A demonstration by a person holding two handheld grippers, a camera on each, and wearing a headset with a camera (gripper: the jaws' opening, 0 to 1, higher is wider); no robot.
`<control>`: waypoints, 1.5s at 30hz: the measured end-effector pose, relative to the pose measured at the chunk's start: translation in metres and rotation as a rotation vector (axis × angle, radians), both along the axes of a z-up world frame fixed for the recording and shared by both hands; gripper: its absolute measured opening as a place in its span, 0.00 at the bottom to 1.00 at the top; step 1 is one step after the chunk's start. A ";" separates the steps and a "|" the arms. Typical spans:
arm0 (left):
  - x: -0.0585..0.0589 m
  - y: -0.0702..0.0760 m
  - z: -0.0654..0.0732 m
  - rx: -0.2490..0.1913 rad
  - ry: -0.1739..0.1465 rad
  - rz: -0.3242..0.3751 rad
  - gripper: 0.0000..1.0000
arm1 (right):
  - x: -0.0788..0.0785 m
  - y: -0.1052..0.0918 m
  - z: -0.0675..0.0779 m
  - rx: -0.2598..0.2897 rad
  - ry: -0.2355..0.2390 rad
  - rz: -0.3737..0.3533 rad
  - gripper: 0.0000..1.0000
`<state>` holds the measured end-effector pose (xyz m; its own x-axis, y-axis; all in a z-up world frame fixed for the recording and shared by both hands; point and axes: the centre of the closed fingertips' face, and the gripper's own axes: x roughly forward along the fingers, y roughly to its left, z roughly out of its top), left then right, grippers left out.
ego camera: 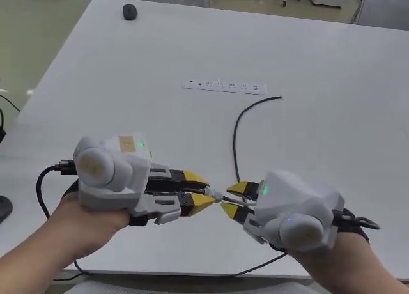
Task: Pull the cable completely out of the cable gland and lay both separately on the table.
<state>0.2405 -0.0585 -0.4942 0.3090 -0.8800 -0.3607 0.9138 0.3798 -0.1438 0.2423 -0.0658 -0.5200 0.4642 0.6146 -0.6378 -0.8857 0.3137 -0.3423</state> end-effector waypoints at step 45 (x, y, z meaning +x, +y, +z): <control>0.009 0.005 0.010 -0.048 -0.006 0.002 0.15 | 0.017 -0.034 -0.034 0.036 0.182 -0.188 0.00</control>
<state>0.2496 -0.0530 -0.4844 0.3129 -0.8957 -0.3160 0.9140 0.3745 -0.1564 0.2594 -0.1002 -0.5545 0.4516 0.5525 -0.7006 -0.8569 0.4874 -0.1679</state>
